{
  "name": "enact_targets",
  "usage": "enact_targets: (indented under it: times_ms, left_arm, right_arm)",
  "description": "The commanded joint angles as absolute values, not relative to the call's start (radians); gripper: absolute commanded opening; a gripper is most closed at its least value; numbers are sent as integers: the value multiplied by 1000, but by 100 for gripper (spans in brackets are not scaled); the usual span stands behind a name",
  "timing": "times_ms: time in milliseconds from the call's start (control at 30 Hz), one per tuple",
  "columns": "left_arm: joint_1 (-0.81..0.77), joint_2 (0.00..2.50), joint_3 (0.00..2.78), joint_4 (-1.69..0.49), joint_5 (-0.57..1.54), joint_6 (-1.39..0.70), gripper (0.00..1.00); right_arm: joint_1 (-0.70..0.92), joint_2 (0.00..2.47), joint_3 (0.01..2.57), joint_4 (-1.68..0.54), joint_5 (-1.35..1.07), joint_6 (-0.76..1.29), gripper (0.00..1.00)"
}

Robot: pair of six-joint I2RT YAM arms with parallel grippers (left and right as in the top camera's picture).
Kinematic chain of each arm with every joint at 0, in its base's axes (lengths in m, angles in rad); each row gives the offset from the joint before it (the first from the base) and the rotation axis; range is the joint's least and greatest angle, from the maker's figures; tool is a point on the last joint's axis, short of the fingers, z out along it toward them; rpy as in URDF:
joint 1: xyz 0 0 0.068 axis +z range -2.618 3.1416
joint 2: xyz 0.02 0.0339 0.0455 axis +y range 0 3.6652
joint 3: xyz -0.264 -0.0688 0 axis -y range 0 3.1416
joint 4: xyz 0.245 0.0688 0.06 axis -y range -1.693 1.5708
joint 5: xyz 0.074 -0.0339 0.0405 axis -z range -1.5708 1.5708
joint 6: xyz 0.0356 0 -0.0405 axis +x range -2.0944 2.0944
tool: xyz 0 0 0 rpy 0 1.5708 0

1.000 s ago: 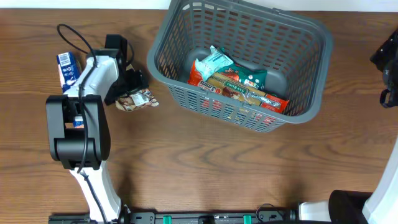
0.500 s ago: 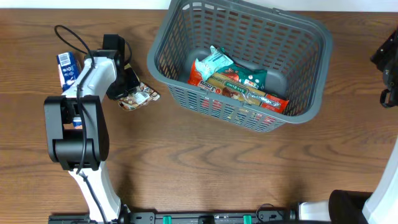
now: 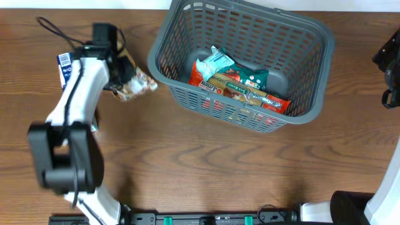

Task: Pack container
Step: 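Grasp the clear snack bag and carry it into the basket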

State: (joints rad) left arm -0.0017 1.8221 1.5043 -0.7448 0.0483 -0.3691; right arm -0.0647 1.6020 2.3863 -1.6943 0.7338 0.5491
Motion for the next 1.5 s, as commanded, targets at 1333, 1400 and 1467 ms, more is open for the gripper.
enact_targets:
  times_ms: [1333,1400,1467]
  left_arm:
    - [-498,1660,1750,-415,385,4,6]
    - [-514,1687,1750,-402,385,4,6]
    - [-530,1710,1750,-406,385,4,6]
  right_arm:
    - [-72,1604,2386,-1697,751,568,99]
    - [-72,1604,2386,-1697,751,568,99]
    - [-72,1604,2386,-1697,751,568,99]
